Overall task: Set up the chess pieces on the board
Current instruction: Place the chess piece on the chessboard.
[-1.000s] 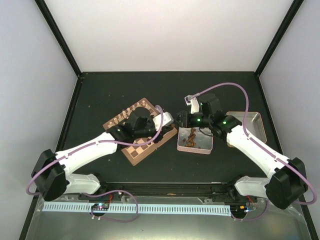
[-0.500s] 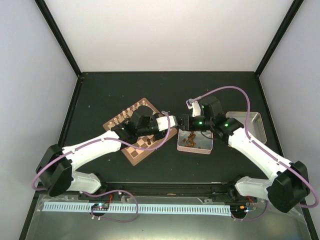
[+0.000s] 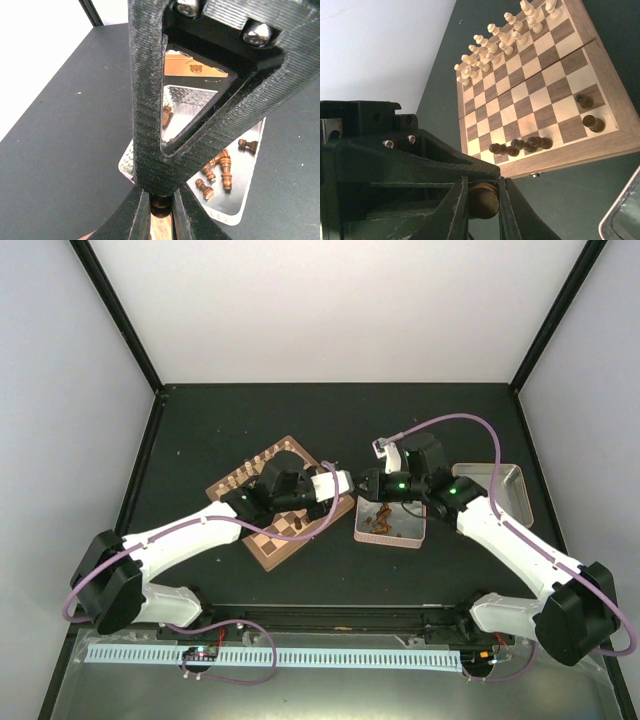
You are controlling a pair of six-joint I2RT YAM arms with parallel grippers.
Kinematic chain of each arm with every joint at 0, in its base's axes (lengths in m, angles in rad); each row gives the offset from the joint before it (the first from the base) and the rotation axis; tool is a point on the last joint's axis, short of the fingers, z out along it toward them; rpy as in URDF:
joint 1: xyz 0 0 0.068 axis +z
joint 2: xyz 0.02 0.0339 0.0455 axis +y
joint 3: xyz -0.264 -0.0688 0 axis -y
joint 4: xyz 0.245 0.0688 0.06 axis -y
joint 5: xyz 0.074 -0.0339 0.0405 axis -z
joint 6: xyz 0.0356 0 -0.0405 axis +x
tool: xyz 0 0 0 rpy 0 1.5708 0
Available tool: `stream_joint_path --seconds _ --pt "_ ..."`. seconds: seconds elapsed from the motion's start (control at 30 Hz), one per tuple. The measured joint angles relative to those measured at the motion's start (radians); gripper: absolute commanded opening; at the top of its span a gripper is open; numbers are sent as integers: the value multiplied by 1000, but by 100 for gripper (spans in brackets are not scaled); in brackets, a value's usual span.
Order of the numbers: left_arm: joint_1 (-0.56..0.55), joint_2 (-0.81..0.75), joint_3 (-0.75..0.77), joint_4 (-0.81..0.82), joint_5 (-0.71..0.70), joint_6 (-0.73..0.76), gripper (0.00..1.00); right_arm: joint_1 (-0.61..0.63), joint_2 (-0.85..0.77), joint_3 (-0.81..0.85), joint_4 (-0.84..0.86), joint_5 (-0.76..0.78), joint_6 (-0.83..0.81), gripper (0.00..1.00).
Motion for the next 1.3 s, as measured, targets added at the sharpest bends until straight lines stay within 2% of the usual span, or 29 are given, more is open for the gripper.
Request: stream_joint_path --seconds 0.03,0.07,0.1,0.17,0.2,0.33,0.57,0.8,0.9,1.13,1.3 --pt "0 -3 0 0 -1 -6 26 -1 0 -2 6 -2 3 7" --pt "1 -7 -3 2 -2 -13 45 -1 -1 -6 16 -7 10 7" --pt "1 -14 -8 8 -1 -25 58 -1 -4 -10 26 -10 17 7" --pt "-2 -36 -11 31 -11 -71 77 -1 -15 -29 53 -11 35 7" --pt "-2 -50 -13 44 -27 -101 82 -5 -25 -44 70 -11 48 7" --pt "7 -118 -31 85 -60 -263 89 -36 -75 -91 144 -11 105 7" --pt "59 -221 -34 143 -10 -730 87 -61 -141 -143 344 -60 193 8" --pt "95 -262 -34 193 116 -1182 69 -63 -167 -191 612 -179 298 8" --pt "109 -259 -53 268 205 -1353 64 -63 -167 -191 693 -222 319 8" --pt "138 -207 -58 430 359 -1637 47 -63 -169 -190 772 -276 328 8" --pt "146 -166 -59 496 421 -1733 37 -63 -169 -190 796 -296 328 8"
